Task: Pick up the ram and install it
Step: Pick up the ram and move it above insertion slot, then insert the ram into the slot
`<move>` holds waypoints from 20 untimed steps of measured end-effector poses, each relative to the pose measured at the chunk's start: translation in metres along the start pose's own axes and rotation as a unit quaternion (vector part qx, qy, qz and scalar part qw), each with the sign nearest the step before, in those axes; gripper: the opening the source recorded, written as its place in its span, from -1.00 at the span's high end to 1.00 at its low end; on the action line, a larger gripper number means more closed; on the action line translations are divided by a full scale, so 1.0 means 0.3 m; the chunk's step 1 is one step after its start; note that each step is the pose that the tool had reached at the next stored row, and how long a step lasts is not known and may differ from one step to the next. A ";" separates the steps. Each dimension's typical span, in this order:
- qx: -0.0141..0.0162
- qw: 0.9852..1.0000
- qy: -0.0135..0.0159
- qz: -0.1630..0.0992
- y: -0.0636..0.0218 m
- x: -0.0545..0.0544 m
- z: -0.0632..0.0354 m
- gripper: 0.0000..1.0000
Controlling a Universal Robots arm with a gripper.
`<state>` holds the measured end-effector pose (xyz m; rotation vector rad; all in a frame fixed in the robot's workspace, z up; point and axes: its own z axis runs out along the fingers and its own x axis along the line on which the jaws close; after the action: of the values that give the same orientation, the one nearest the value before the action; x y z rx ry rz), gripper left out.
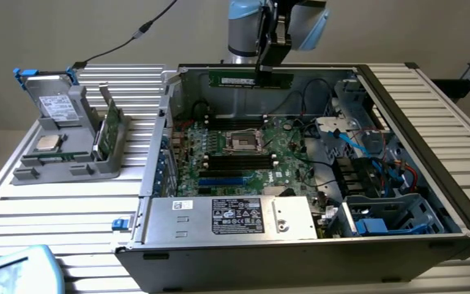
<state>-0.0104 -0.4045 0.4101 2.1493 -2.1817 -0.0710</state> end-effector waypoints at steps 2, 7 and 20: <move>0.000 1.000 0.000 0.000 0.000 0.000 0.000 0.73; 0.000 1.000 0.000 0.000 0.000 0.000 0.000 0.73; 0.000 1.000 -0.001 0.000 0.002 -0.001 0.026 0.73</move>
<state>-0.0118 -0.4045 0.4025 2.1505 -2.1816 -0.0722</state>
